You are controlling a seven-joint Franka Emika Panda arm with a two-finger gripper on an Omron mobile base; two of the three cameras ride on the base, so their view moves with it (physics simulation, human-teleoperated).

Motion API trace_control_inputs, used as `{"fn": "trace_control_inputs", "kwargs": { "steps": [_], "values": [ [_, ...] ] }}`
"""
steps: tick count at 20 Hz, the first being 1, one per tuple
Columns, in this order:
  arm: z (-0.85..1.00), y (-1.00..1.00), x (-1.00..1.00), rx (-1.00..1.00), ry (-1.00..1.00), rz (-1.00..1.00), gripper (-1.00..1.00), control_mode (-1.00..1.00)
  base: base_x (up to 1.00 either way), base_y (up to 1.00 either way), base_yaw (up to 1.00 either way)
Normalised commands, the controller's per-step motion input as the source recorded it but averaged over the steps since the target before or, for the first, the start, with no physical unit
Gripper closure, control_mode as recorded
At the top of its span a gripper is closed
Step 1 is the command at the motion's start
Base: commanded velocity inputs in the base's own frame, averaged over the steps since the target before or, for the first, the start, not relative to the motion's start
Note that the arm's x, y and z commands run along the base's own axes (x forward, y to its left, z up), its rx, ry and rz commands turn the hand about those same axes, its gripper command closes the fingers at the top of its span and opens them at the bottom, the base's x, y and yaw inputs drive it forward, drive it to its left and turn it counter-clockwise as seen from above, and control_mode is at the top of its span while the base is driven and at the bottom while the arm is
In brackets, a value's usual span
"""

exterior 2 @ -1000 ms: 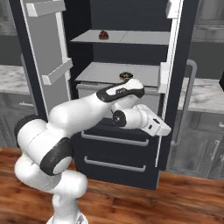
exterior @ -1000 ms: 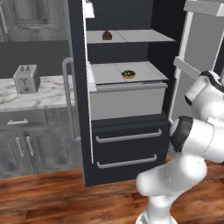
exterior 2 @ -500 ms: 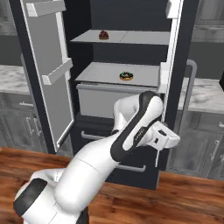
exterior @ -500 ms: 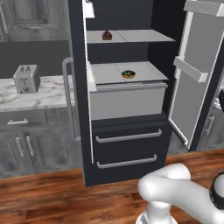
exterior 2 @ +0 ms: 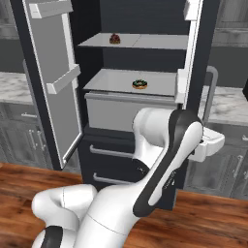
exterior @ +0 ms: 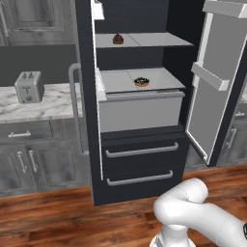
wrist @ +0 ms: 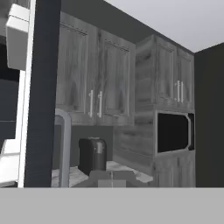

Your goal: Take the cake and donut from the fridge and place them on the empty tray on the dining counter.

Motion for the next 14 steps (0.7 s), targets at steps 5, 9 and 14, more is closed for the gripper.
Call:
{"fn": "trace_control_inputs", "kwargs": {
  "steps": [5, 9, 14],
  "values": [
    [1.00, 0.28, 0.44, -0.43, 0.00, -0.19, 1.00, -1.00, 0.00, 0.00, 0.00],
    [1.00, 0.88, 0.65, -0.48, 0.00, -0.02, 1.00, -1.00, 0.00, 0.00, 0.00],
    [1.00, 1.00, 0.30, -0.17, 0.02, 0.30, 1.00, -1.00, 0.00, 0.00, 0.00]
  ]
}}
